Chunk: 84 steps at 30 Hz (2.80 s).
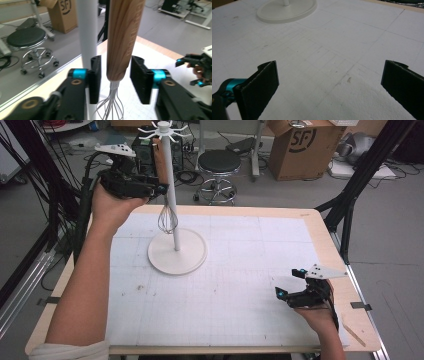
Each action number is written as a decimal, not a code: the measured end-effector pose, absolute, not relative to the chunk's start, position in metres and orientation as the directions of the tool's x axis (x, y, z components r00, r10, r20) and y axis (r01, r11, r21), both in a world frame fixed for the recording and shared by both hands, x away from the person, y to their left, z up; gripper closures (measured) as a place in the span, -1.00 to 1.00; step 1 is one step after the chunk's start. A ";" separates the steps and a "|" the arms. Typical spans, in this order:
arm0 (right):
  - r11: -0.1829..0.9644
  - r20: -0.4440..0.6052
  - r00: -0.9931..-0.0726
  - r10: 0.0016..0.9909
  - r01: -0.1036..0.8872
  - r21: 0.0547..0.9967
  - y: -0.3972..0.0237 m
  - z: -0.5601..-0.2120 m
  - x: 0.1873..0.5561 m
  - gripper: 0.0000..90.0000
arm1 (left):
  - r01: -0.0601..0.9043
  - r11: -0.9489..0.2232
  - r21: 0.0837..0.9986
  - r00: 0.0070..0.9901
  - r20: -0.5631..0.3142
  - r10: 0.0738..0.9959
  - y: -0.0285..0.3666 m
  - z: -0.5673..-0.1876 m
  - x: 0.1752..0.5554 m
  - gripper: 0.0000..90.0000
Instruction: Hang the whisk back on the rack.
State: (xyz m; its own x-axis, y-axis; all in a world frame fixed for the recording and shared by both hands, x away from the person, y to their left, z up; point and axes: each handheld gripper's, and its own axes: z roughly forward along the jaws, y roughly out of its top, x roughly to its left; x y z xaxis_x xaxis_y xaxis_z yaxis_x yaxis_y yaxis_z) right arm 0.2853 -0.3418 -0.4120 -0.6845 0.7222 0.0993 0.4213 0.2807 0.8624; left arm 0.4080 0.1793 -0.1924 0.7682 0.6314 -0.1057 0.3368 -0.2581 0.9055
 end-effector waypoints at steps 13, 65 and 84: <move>0.283 0.099 -0.688 0.719 0.420 0.862 -0.341 -0.412 0.285 -1.00 | 0.334 -0.246 0.910 0.749 -0.097 0.656 0.199 -0.204 0.394 -0.26; 0.298 0.097 -0.684 0.723 0.435 0.850 -0.339 -0.414 0.285 -1.00 | 0.260 -0.271 0.927 0.859 -0.094 0.504 0.203 -0.335 0.302 -0.96; 0.311 0.091 -0.690 0.718 0.435 0.845 -0.335 -0.417 0.286 -1.00 | 0.331 -0.287 0.899 0.845 -0.147 0.514 0.201 -0.375 0.297 -0.96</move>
State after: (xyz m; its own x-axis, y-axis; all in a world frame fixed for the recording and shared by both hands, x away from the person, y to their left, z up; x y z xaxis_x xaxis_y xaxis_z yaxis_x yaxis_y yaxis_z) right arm 0.2861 -0.3345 -0.4170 -0.6897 0.7183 0.0911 0.4355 0.3110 0.8448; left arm 0.2974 0.2012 -0.3750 0.8450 0.5143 -0.1466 0.3308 -0.2873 0.8989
